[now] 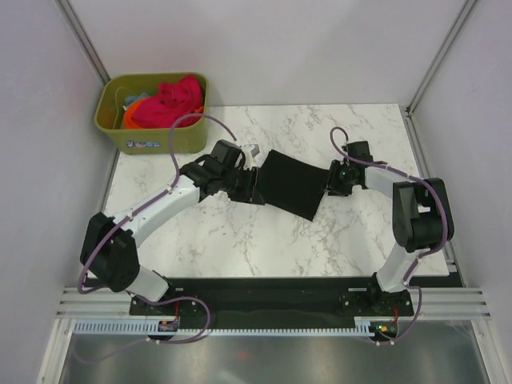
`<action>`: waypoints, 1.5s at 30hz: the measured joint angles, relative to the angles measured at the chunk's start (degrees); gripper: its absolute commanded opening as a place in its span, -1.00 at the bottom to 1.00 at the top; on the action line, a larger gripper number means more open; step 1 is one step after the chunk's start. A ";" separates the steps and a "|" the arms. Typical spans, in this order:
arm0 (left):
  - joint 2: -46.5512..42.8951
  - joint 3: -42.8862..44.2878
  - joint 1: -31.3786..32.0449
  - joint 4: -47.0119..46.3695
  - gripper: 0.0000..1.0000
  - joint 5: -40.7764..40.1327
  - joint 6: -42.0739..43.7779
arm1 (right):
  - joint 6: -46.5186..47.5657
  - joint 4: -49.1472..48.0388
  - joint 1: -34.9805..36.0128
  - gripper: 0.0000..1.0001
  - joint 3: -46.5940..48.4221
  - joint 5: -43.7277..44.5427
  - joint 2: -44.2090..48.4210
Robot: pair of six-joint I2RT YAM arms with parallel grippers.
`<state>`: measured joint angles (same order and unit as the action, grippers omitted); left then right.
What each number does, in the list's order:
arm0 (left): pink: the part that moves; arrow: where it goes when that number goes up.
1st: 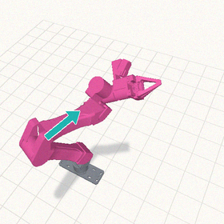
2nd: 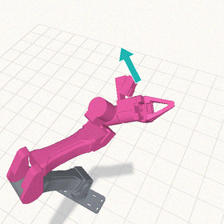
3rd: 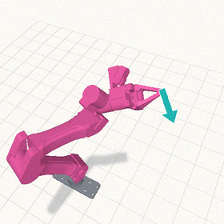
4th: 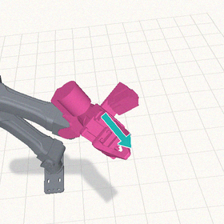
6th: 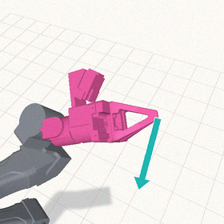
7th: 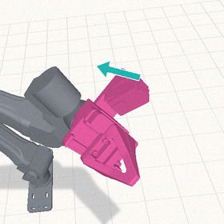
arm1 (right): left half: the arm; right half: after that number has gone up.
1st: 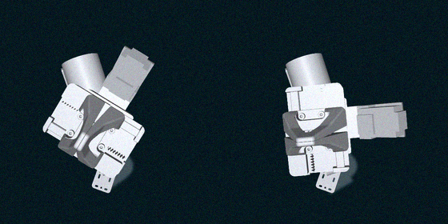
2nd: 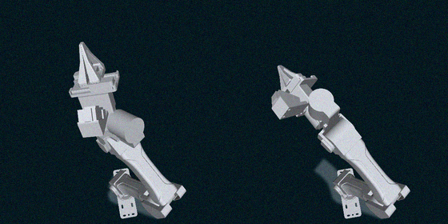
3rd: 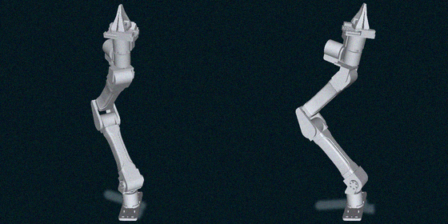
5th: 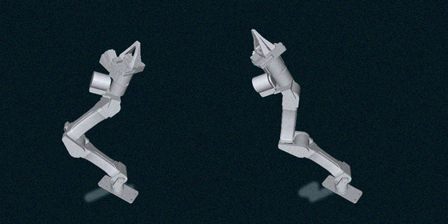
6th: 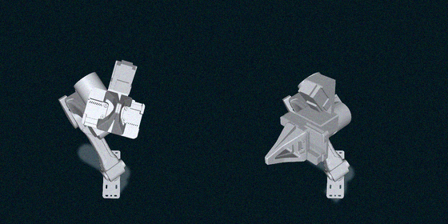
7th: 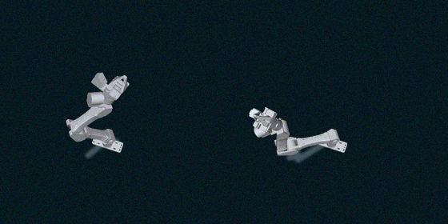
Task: Fold and stack the t-shirts
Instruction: Neatly place the folded tshirt to the corner
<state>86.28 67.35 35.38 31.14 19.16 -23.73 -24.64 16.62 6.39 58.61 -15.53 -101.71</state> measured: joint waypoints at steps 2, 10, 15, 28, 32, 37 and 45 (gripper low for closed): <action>-1.53 0.00 -0.02 0.11 -0.09 0.02 0.52 | 0.31 -0.04 -0.74 -0.26 0.52 -0.35 -0.63; -3.93 -0.72 -0.04 0.13 -0.09 -0.02 1.62 | 1.40 -0.28 -2.40 -0.60 4.02 -2.21 -4.20; -3.89 -1.79 -0.04 0.46 -0.09 -0.02 1.95 | 2.23 -0.28 -3.67 -0.86 6.78 -3.76 -6.67; -3.89 -1.88 -0.04 1.14 -0.07 -0.61 2.97 | 7.41 4.04 -11.30 -1.00 24.15 -5.27 -18.36; -3.89 -1.90 -0.04 1.77 -0.07 -0.57 3.23 | 9.57 7.15 -13.55 -1.00 30.67 -5.22 -22.12; -3.72 -1.97 -0.04 1.81 -0.07 0.26 3.30 | 11.56 10.82 -16.09 -1.00 40.17 -4.20 -27.61; -3.32 -2.08 -0.04 1.86 -0.07 0.57 3.39 | 14.80 16.52 -18.97 -1.00 58.62 0.24 -37.62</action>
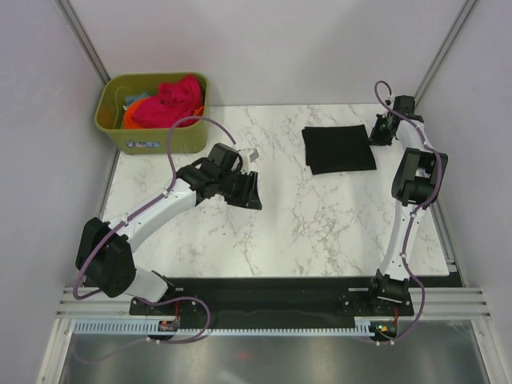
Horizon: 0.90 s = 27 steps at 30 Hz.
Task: Fold and stack the t-shirts
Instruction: Neatly place the folded tshirt to the corner
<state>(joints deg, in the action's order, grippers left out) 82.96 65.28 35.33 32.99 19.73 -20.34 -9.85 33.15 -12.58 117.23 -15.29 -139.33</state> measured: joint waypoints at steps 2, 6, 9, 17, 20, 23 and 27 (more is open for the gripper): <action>0.22 0.00 0.00 0.00 -0.07 0.17 0.00 | 0.66 0.96 -0.61 -1.00 3.39 1.40 -1.84; 1.22 0.00 0.00 0.02 -0.06 0.46 0.04 | 1.40 2.34 -1.77 -1.00 9.27 3.85 -4.92; 2.40 0.00 0.00 0.02 -0.06 1.51 0.09 | 2.03 2.75 -2.34 -1.00 13.11 5.77 -6.82; 3.34 0.00 0.00 0.20 -0.05 3.19 0.50 | 3.08 0.92 -3.02 -1.00 15.82 9.99 -7.87; 3.37 0.00 0.00 0.17 -0.05 3.39 0.55 | 3.76 0.24 -3.02 -1.00 17.64 11.30 -8.57; 3.43 0.00 0.00 0.20 -0.05 3.41 0.55 | 4.39 -0.57 -3.10 -0.98 18.80 12.48 -8.96; 3.50 0.00 -0.02 0.17 -0.03 3.39 0.55 | 5.18 -1.84 -3.41 -0.96 19.91 13.38 -9.35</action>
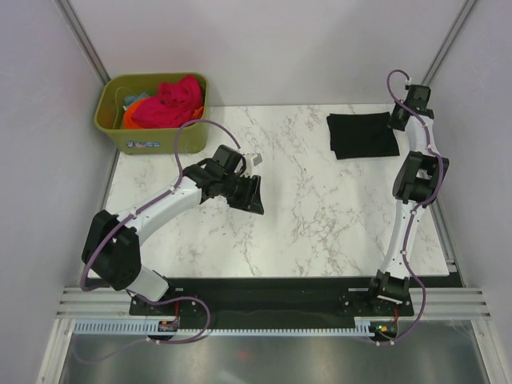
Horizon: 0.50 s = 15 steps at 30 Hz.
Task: Fold and stack the t-shirts
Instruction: Neatly place the folded tshirt to the corner
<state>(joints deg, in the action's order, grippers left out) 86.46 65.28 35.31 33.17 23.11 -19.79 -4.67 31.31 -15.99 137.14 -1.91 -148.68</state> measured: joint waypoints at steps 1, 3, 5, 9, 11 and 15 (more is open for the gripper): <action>0.00 0.00 0.00 0.00 -0.03 0.00 0.00 | 0.07 -0.33 -0.07 -0.96 0.22 0.28 -0.15; 0.02 0.00 -0.20 0.00 -0.03 0.00 0.02 | 0.22 -0.81 -0.28 -0.86 0.50 0.85 -0.44; 0.07 0.00 -0.22 0.02 -0.03 -0.02 0.02 | 0.39 -0.90 -0.48 -0.51 0.85 1.44 -0.70; 0.07 0.00 -0.31 -0.02 0.03 -0.07 0.02 | 0.20 -1.20 -0.63 -0.04 1.05 2.73 -0.74; 0.00 0.00 -0.31 0.00 0.10 -0.24 0.02 | -0.42 -1.38 -0.66 0.24 0.85 3.41 -0.44; -2.16 -0.13 -0.33 -0.26 0.16 -0.74 -0.02 | -2.73 -1.01 -0.61 0.93 -4.98 4.26 4.87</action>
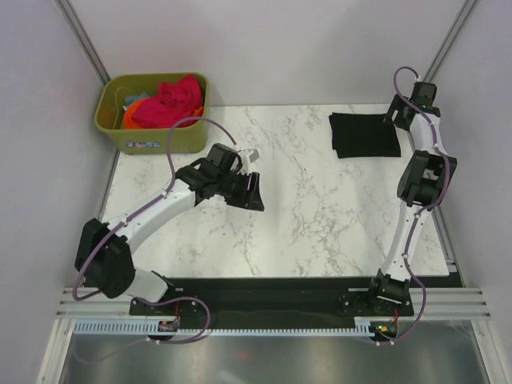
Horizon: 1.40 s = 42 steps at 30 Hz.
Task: Fold and stack the t-shirts
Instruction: Neatly place the folded tshirt to the corner, then reset both grippers
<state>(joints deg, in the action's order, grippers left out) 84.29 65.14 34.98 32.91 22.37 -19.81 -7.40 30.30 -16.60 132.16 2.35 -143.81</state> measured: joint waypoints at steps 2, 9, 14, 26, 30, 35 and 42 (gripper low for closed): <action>-3.10 -0.52 0.00 -0.85 0.20 -0.31 -0.13 | -2.16 0.70 0.28 0.96 -5.01 0.04 5.46; -15.80 -0.74 0.00 -4.44 0.99 -5.99 -1.62 | -9.84 4.13 6.58 0.96 -29.44 -0.48 36.13; -23.30 -2.01 -0.09 -5.25 0.99 -11.72 -2.56 | -11.76 2.05 17.18 0.96 -51.71 -8.59 61.20; -33.86 -7.98 -0.15 -5.16 0.99 -13.90 -4.20 | -14.95 7.63 17.94 0.96 -78.14 -23.69 93.44; -36.65 -8.76 -0.15 -4.70 0.99 -13.70 -4.87 | -15.15 5.35 17.94 0.96 -78.84 -25.86 99.30; -39.30 -9.27 -0.15 -4.70 0.99 -13.27 -5.86 | -15.54 3.21 17.94 0.96 -80.41 -28.04 99.62; -40.57 -10.32 -0.15 -4.50 0.99 -11.82 -6.73 | -16.11 2.23 17.92 0.96 -81.02 -29.81 97.26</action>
<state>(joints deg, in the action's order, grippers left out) 43.72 54.83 34.83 28.40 10.55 -26.55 -23.51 32.53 1.32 51.13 -27.46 -46.54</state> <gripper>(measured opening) 0.993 0.982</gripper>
